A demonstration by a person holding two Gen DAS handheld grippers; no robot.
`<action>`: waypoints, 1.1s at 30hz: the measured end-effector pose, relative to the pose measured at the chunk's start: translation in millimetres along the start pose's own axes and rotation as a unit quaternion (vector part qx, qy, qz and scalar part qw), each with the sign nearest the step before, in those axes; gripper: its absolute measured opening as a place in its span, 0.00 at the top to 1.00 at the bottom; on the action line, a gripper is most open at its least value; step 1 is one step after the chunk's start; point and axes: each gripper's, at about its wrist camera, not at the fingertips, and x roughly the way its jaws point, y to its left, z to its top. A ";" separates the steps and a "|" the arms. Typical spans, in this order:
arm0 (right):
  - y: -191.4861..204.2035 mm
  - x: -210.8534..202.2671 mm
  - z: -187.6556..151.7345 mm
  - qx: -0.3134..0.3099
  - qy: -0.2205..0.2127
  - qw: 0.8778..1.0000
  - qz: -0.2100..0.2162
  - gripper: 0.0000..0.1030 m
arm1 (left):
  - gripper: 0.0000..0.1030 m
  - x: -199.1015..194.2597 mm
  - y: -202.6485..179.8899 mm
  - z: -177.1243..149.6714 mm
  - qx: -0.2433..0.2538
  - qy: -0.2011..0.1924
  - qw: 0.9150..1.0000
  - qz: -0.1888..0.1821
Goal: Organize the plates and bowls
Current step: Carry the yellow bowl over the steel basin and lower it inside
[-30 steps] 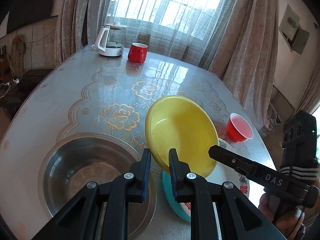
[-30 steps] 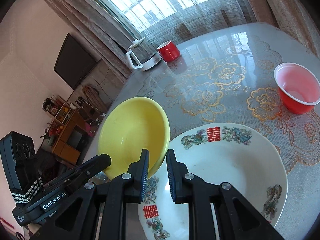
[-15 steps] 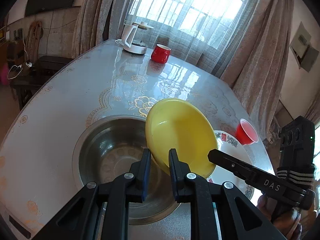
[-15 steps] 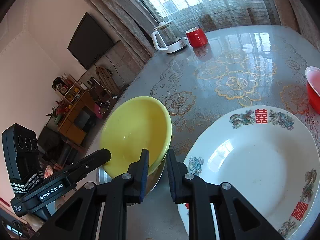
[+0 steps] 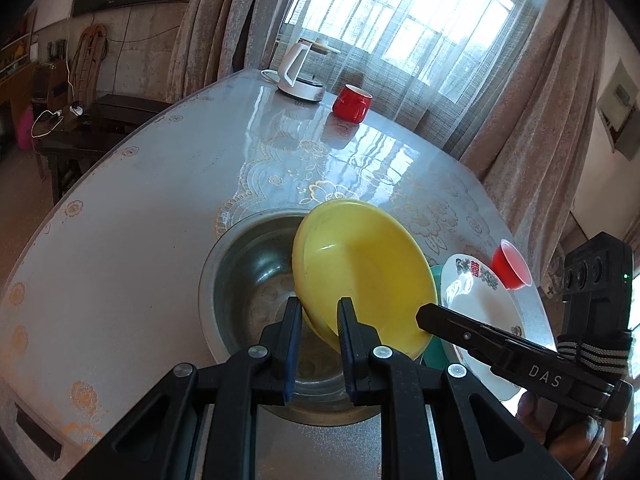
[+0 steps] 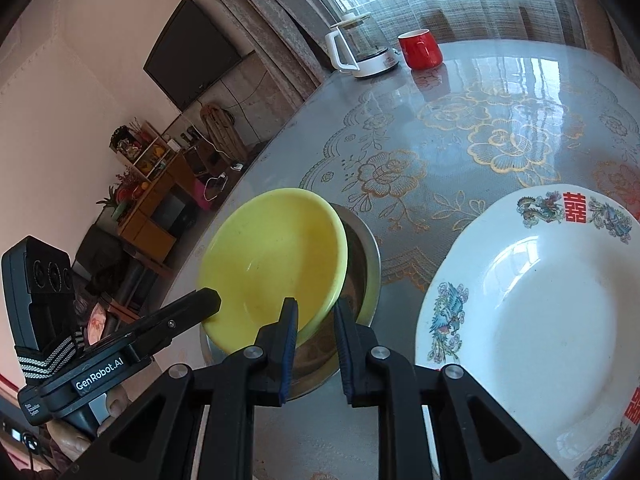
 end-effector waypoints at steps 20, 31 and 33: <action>8.2 26.6 -2.3 -0.013 0.036 0.999 -0.019 0.80 | 0.82 11.1 18.2 -10.4 -0.010 0.020 1.000 0.016; 11.3 26.7 -4.3 -0.021 0.032 0.999 -0.025 0.77 | 0.81 15.6 18.2 -12.8 -0.002 0.027 0.999 0.034; 13.7 26.3 -5.4 -0.025 0.031 0.999 -0.030 0.77 | 0.81 14.6 17.8 -13.4 0.002 0.025 0.999 0.037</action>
